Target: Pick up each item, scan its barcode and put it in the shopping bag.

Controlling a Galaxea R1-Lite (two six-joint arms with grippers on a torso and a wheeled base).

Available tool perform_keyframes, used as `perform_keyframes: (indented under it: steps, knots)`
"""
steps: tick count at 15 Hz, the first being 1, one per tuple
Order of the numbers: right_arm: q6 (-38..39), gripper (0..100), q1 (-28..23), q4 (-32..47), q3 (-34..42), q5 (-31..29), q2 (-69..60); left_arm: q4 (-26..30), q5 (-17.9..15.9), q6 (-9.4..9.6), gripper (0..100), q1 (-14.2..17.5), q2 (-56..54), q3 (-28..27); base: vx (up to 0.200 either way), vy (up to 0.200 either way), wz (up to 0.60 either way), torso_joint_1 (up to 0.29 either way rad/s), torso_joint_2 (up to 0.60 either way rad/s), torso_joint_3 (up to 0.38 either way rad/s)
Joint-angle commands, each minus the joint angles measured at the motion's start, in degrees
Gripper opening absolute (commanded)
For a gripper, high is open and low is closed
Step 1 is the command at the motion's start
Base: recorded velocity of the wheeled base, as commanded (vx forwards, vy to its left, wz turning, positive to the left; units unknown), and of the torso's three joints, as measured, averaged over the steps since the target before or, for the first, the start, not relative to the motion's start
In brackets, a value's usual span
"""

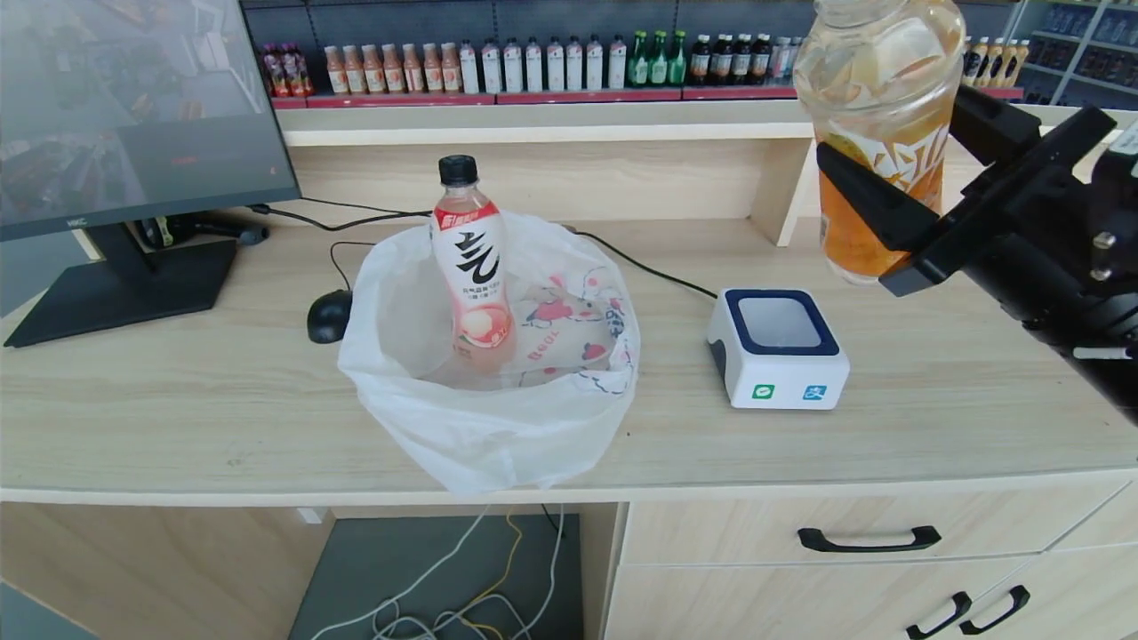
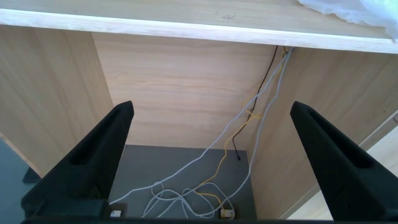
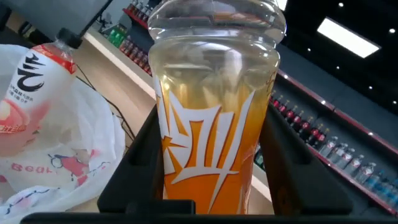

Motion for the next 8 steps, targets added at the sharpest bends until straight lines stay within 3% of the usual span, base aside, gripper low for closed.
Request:
perform_keyframes:
  steps: [1,5,8]
  knots:
    - [-4.4,0,-0.1,-0.2,-1.1,3.6,4.0,0.0,0.0,-0.02,100,0.0,0.0,0.0,0.0,0.0,0.0,0.0,0.0,0.0]
    - [-11.0,0,-0.7,-0.3,-1.1,9.9,6.9,0.0,0.0,0.15,100,0.0,0.0,0.0,0.0,0.0,0.0,0.0,0.0,0.0]
    - [-13.7,0,-3.8,-1.1,-0.8,14.6,8.6,0.0,0.0,0.15,100,0.0,0.0,0.0,0.0,0.0,0.0,0.0,0.0,0.0]
